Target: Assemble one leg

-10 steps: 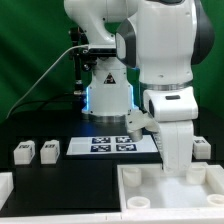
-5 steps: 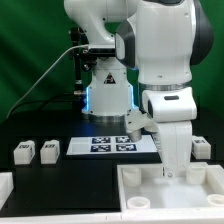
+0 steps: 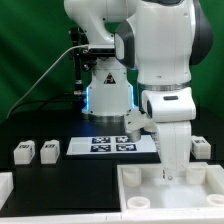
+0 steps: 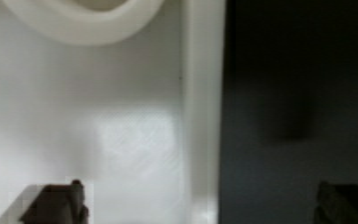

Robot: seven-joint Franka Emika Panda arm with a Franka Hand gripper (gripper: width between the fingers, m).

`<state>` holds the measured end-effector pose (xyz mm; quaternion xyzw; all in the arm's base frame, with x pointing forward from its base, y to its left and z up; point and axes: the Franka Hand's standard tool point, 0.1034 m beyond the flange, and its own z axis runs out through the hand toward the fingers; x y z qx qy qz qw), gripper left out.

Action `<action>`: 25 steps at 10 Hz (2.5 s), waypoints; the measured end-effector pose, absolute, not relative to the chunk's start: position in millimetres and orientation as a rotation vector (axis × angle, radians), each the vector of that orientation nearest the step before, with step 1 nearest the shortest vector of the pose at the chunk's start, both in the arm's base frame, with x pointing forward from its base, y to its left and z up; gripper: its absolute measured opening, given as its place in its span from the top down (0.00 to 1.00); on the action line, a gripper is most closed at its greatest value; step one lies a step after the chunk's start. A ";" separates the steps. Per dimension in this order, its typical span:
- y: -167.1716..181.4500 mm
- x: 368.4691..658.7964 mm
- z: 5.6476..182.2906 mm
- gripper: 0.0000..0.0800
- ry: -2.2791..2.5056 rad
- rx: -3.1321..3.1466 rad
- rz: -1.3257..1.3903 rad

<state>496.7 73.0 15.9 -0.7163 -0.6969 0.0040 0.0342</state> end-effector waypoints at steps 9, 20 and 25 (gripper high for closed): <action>113.9 479.9 40.6 0.19 -1.571 -2.671 -0.022; 179.9 446.7 38.2 0.19 -0.287 -3.058 0.238; 181.3 427.3 35.6 0.19 -0.116 -3.015 1.075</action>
Offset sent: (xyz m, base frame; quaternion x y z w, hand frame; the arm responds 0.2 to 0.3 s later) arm 0.0000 0.0000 0.0000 0.0000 0.0000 0.0000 1.0000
